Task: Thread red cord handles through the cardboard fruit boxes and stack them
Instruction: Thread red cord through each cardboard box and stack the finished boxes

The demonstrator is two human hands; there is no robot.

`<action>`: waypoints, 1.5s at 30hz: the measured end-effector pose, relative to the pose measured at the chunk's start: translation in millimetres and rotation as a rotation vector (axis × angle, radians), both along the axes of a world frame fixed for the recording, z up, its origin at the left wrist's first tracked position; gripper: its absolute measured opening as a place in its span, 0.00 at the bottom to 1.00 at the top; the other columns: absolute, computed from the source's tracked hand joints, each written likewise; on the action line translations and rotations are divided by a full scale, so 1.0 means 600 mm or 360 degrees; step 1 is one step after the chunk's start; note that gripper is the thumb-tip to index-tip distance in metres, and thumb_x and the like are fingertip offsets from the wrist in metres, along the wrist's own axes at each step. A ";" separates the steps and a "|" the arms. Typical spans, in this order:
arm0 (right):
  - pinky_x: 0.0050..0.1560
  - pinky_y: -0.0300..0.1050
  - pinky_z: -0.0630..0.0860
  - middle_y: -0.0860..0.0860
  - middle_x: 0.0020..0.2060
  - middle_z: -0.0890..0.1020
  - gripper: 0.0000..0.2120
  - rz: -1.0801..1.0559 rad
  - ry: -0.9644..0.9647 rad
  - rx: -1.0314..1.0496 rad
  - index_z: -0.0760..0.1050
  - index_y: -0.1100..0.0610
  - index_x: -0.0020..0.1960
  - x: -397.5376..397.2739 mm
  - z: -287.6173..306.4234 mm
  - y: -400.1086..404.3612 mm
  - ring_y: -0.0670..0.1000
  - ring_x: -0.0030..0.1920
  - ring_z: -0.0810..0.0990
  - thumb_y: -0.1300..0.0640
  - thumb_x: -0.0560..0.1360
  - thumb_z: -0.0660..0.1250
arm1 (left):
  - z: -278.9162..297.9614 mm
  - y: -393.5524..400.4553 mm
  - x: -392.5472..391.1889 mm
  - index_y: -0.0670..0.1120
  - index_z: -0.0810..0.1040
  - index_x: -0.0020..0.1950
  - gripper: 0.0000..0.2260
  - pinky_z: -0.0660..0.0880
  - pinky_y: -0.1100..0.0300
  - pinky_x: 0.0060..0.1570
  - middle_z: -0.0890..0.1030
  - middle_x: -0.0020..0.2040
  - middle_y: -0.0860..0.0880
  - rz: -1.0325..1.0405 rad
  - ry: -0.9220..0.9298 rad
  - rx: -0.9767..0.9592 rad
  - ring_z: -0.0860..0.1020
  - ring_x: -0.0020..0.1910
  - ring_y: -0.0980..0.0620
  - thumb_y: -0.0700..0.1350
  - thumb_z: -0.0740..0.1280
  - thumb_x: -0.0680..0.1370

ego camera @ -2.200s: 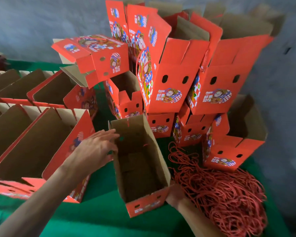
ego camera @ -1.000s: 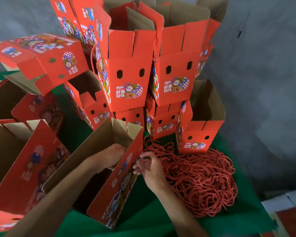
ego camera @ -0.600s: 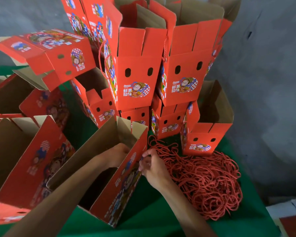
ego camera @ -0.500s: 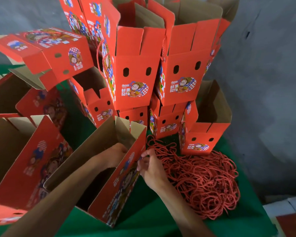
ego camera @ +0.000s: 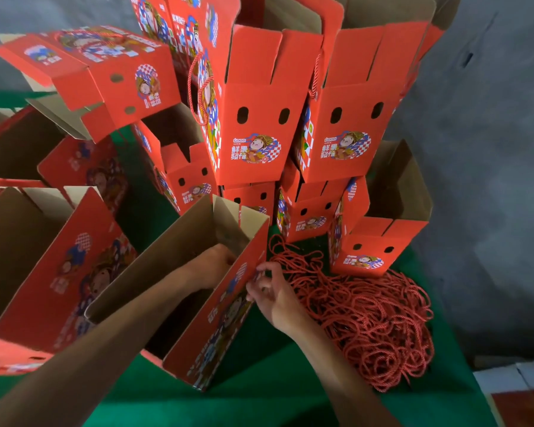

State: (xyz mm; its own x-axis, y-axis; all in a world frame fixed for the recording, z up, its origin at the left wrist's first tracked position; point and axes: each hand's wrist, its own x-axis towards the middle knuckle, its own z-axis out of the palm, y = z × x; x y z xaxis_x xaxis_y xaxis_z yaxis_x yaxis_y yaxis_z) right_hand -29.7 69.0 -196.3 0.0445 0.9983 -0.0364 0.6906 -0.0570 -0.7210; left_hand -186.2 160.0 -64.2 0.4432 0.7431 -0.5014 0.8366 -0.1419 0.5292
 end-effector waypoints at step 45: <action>0.48 0.35 0.81 0.46 0.49 0.87 0.10 0.0068 0.0411 -0.0256 0.83 0.53 0.60 -0.055 -0.026 -0.089 0.39 0.46 0.84 0.51 0.80 0.71 | -0.002 -0.040 -0.113 0.51 0.82 0.63 0.34 0.77 0.44 0.63 0.86 0.56 0.46 0.0313 -0.0499 -0.0963 0.85 0.54 0.43 0.76 0.62 0.72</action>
